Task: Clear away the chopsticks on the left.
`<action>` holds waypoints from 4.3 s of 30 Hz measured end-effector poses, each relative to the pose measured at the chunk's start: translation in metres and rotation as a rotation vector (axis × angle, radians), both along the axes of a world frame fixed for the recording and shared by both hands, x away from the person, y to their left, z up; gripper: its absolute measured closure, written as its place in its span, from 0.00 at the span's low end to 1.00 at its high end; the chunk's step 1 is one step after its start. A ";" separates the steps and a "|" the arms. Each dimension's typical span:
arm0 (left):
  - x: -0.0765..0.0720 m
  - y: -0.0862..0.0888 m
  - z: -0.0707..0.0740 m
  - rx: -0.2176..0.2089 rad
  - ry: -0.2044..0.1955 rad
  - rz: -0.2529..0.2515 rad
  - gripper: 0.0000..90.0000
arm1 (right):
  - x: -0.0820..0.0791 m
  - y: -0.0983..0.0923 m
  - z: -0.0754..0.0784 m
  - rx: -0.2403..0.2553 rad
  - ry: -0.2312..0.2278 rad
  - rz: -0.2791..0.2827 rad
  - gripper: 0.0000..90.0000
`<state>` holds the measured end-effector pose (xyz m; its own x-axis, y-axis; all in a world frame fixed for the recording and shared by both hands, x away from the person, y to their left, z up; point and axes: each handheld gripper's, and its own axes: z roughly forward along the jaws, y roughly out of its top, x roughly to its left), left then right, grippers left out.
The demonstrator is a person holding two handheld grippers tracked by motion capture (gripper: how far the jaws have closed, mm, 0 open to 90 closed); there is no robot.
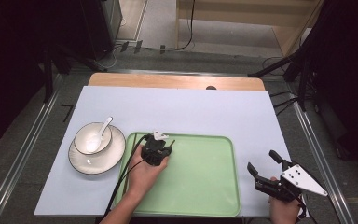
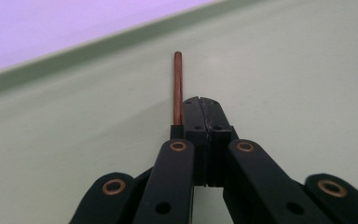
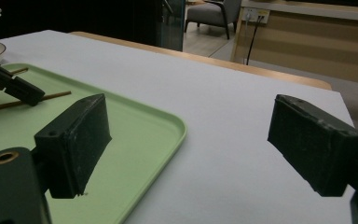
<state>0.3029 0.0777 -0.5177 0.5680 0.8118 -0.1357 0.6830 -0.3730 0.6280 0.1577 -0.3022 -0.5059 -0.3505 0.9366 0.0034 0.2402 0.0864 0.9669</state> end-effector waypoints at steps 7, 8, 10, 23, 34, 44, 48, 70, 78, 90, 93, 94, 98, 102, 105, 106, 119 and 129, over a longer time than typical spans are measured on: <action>0.005 0.024 0.001 -0.011 0.006 0.069 1.00 | 0.000 0.000 0.000 -0.007 -0.003 -0.005 0.15; 0.006 0.026 0.001 -0.011 0.007 0.075 1.00 | 0.000 0.000 0.000 -0.006 0.000 -0.004 0.15; 0.007 0.031 0.001 -0.012 0.010 0.090 1.00 | 0.000 0.001 0.000 -0.007 0.001 -0.004 0.15; 0.013 0.051 0.002 -0.009 0.003 0.172 1.00 | 0.000 0.001 -0.001 -0.005 0.004 0.001 0.15; 0.017 0.063 0.004 0.003 -0.006 0.199 1.00 | 0.000 0.001 -0.001 -0.002 0.005 0.002 0.15; -0.030 0.084 0.020 0.001 -0.063 0.102 1.00 | -0.002 -0.002 -0.001 0.015 0.005 -0.004 0.15; -0.056 0.097 0.017 -0.001 -0.066 0.092 1.00 | -0.002 -0.002 -0.001 0.011 0.002 -0.004 0.15; -0.108 0.113 0.003 -0.009 -0.040 0.040 1.00 | -0.004 -0.004 -0.002 0.023 0.011 -0.017 0.15; -0.107 0.110 0.001 -0.014 -0.032 0.028 1.00 | -0.003 -0.003 -0.002 0.021 0.010 -0.013 0.15; -0.104 0.124 0.008 -0.131 -0.070 0.002 0.83 | -0.003 -0.004 -0.003 0.022 0.017 -0.023 0.15; -0.103 0.131 0.015 -0.178 -0.108 -0.022 0.69 | -0.003 -0.006 -0.003 0.020 0.016 -0.029 0.15; -0.102 0.133 0.017 -0.190 -0.119 -0.023 0.64 | -0.004 -0.006 -0.003 0.024 0.021 -0.033 0.15; -0.100 0.142 0.023 -0.176 -0.156 -0.007 0.40 | -0.004 -0.008 -0.004 0.033 0.023 -0.039 0.15; -0.099 0.156 0.027 -0.221 -0.181 -0.023 0.14 | -0.005 -0.012 -0.004 0.063 0.028 -0.046 0.15; -0.099 0.166 0.031 -0.235 -0.221 -0.022 0.00 | -0.005 -0.014 -0.004 0.060 0.027 -0.055 0.15; -0.099 0.169 0.031 -0.236 -0.229 -0.014 0.00 | -0.005 -0.015 -0.004 0.057 0.027 -0.060 0.15; -0.091 0.216 0.031 -0.289 -0.319 0.060 0.00 | -0.004 -0.015 -0.006 0.034 0.039 -0.060 0.15; -0.086 0.238 0.028 -0.290 -0.348 0.116 0.00 | -0.004 -0.016 -0.006 0.029 0.034 -0.066 0.15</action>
